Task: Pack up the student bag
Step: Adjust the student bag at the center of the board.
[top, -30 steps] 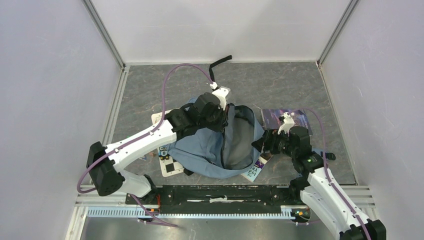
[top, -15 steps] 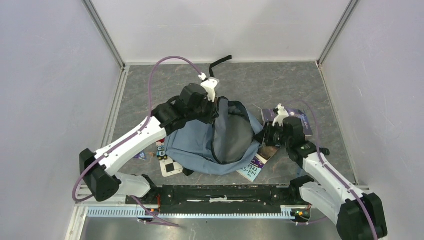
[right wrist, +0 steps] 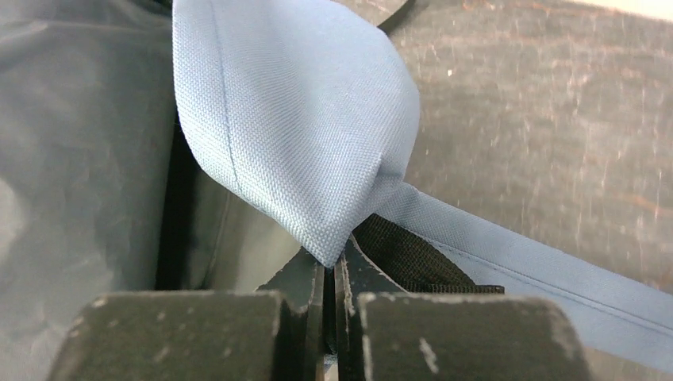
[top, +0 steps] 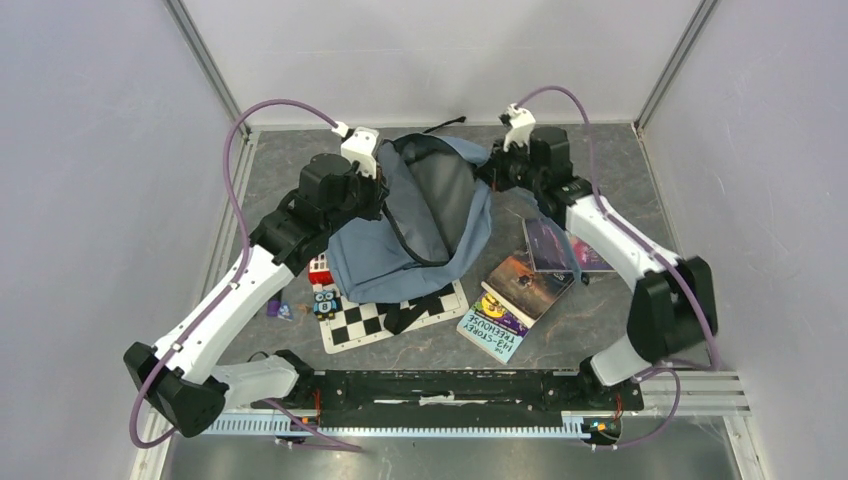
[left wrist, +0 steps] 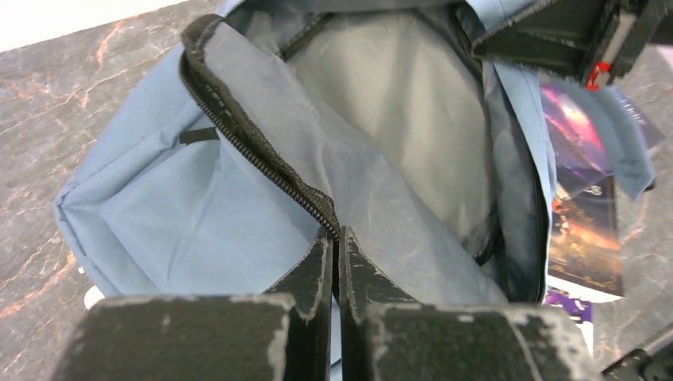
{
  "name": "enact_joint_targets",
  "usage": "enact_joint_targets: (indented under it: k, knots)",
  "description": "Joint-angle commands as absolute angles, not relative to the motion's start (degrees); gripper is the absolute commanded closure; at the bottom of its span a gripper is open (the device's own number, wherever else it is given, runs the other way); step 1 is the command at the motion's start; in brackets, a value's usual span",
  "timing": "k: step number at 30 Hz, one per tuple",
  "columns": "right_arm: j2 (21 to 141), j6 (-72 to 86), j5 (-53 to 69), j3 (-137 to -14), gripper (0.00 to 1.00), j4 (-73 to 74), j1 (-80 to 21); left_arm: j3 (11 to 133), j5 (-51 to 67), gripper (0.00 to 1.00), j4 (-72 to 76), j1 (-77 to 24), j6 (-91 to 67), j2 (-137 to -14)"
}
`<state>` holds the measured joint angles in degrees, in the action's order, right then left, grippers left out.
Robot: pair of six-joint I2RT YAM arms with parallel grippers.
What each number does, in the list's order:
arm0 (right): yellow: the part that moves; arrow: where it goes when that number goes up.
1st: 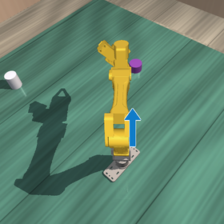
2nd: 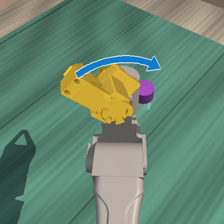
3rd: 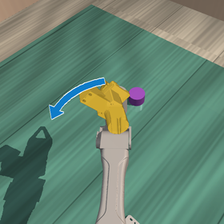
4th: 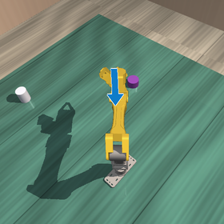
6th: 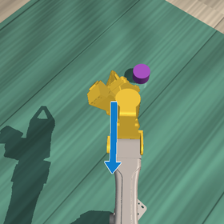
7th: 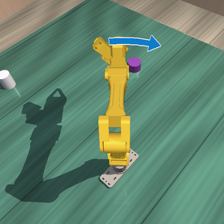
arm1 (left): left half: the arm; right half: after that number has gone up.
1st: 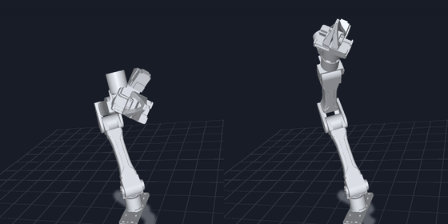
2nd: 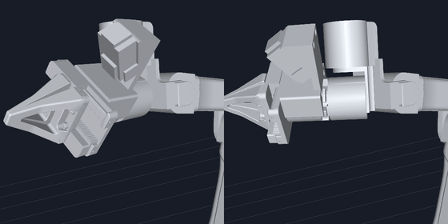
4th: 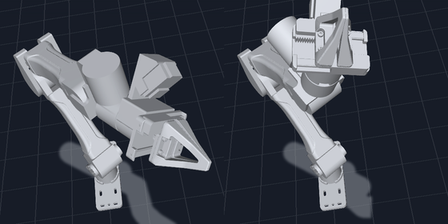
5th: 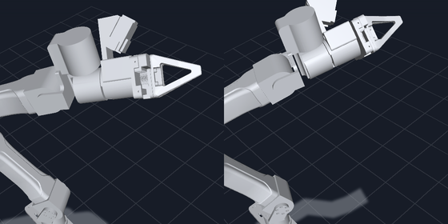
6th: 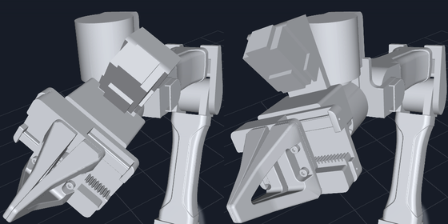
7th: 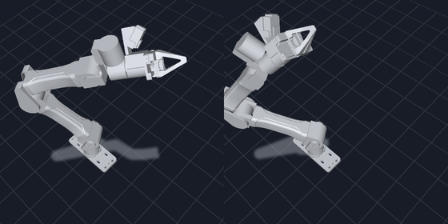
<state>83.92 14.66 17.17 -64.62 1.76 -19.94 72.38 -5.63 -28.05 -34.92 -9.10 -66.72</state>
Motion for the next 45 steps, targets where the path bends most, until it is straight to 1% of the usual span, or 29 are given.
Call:
enact_joint_targets:
  k: [1, 4, 8, 10, 11, 15, 17, 20, 21, 26, 32, 40, 45]
  knots:
    - [92.49, 6.19, 16.47, -75.44, 1.00, -6.75, -21.37, 67.69, -7.77, 0.98, -22.76, -33.93, -5.14, -64.82]
    - [96.65, 3.23, 16.93, -78.43, 1.00, -10.07, -22.76, 64.62, -8.46, 0.98, -20.59, -33.43, -4.63, -64.79]
    - [101.71, 0.49, 15.00, -82.19, 0.95, -10.45, -24.46, 62.59, -8.70, 0.98, -19.08, -32.98, -3.92, -65.29]
    - [103.50, 0.53, 11.20, -83.67, 0.84, -9.50, -25.08, 62.50, -9.44, 0.98, -19.20, -32.87, -3.53, -65.59]
    - [103.95, 0.46, 9.24, -84.36, 0.75, -8.72, -25.13, 62.26, -9.95, 0.98, -19.16, -32.87, -3.36, -65.63]
    - [103.21, 1.85, 1.97, -85.89, 0.33, -4.09, -25.07, 60.84, -11.72, 0.98, -19.07, -32.78, -2.67, -65.30]
    - [100.74, 2.86, 0.36, -84.85, 0.16, -1.79, -24.71, 60.43, -12.91, 0.98, -19.24, -32.78, -2.55, -64.92]
    - [95.01, 5.42, -1.57, -80.31, 0.04, 2.00, -23.04, 60.53, -13.24, 0.98, -19.48, -32.78, -2.74, -64.58]
    - [92.55, 6.57, -1.39, -77.75, 0.02, 3.05, -22.06, 60.84, -13.35, 0.98, -19.71, -32.78, -3.05, -64.43]
    - [78.00, 9.81, -1.36, -62.06, 0.02, 4.48, -16.90, 63.69, -12.92, 0.98, -21.59, -32.72, -6.44, -64.48]
    - [63.57, 16.21, -1.35, -45.64, 0.02, 7.43, -9.55, 62.60, -14.54, 0.98, -22.32, -32.42, -7.45, -64.38]
    - [46.26, 28.66, -3.71, -27.32, 0.02, 11.07, 1.29, 62.36, -15.47, 0.98, -24.07, -32.30, -8.44, -64.53]
    - [36.16, 36.12, -5.48, -18.33, 0.02, 11.54, 5.07, 61.76, -15.90, 0.98, -23.68, -32.32, -8.53, -64.48]
